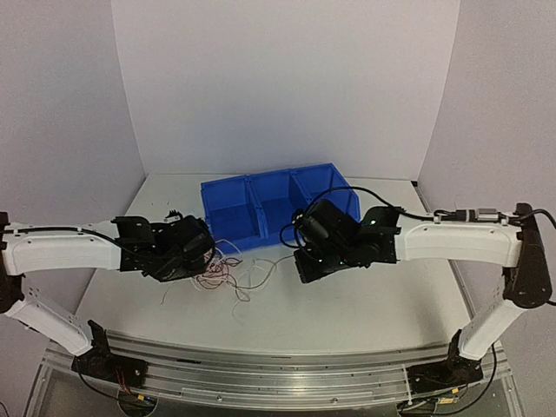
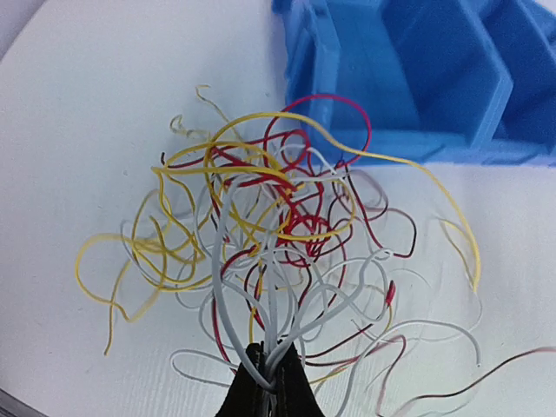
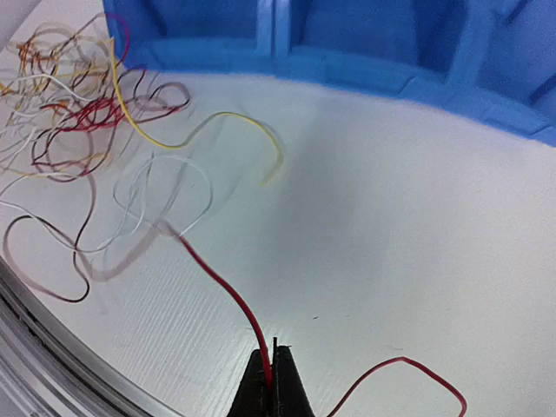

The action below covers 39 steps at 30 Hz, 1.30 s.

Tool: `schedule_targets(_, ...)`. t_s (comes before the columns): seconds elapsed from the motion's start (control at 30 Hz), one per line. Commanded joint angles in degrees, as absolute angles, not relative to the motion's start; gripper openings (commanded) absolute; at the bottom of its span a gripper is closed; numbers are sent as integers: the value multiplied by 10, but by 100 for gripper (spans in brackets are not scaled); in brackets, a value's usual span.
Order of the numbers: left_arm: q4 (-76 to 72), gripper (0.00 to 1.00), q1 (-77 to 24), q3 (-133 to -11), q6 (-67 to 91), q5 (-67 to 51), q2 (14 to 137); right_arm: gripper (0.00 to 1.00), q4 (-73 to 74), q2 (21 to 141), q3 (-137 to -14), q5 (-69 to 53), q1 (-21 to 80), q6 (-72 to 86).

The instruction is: Untangle the cables

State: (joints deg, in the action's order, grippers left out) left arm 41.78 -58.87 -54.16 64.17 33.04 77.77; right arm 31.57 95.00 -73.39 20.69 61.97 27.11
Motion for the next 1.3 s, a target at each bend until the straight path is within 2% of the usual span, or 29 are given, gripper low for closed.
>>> schedule_targets(0.0, 560, 0, -580, -565, 724, 432, 700, 0, 370, 865, -716, 371, 597, 254)
schedule_targets(0.27, 617, 0, -547, -564, 745, 433, 675, 0, 414, 743, -678, 441, 500, 253)
schedule_targets(0.63, 608, 0, -459, -558, 712, 403, 700, 0, 465, 666, -681, 529, 333, 188)
schedule_targets(0.97, 616, 0, -401, -541, 700, 392, 697, 0, 481, 655, -730, 454, 85, 136)
schedule_targets(1.27, 656, 0, -366, -525, 713, 393, 695, 0, 501, 687, -806, 433, -27, 133)
